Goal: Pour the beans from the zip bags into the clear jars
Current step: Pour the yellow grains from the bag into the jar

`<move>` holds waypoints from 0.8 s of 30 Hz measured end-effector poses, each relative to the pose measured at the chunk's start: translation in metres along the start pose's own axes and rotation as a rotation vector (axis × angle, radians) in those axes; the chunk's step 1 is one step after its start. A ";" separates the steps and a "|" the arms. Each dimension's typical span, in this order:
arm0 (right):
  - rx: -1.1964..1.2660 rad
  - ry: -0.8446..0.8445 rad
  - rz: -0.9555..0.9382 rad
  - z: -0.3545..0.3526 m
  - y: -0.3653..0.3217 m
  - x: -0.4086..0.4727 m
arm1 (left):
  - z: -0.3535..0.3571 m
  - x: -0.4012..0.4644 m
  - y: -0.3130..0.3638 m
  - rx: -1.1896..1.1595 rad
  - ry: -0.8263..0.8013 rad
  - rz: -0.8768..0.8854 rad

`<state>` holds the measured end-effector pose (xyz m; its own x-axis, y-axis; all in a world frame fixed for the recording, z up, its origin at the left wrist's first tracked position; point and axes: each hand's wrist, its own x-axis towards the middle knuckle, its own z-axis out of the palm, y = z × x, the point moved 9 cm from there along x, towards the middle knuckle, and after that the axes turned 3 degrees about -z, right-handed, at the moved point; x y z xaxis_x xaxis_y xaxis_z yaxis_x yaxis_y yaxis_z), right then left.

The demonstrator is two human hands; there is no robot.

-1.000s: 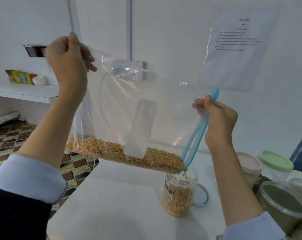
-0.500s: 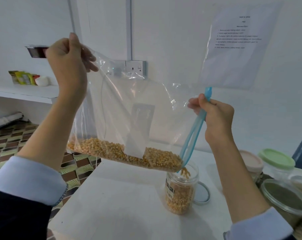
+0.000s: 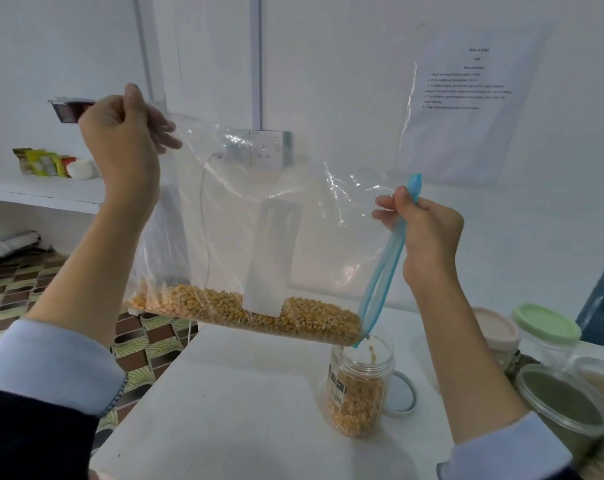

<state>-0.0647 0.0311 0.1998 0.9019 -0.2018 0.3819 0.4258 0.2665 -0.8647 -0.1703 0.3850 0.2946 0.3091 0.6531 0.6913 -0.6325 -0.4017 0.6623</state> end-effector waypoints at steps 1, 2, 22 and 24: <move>-0.008 -0.008 -0.001 0.002 0.000 -0.001 | -0.001 0.000 -0.001 0.003 0.003 -0.002; -0.009 -0.005 -0.003 0.003 0.001 -0.001 | -0.001 0.001 -0.002 0.005 0.009 -0.006; 0.037 0.071 -0.052 0.001 0.009 0.001 | 0.011 0.003 -0.007 -0.023 -0.036 -0.027; 0.021 0.037 -0.045 0.004 0.009 0.001 | 0.012 0.003 -0.008 -0.017 -0.039 -0.033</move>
<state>-0.0599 0.0376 0.1933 0.8787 -0.2490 0.4072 0.4674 0.2760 -0.8399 -0.1556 0.3828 0.2947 0.3573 0.6400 0.6803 -0.6332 -0.3695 0.6801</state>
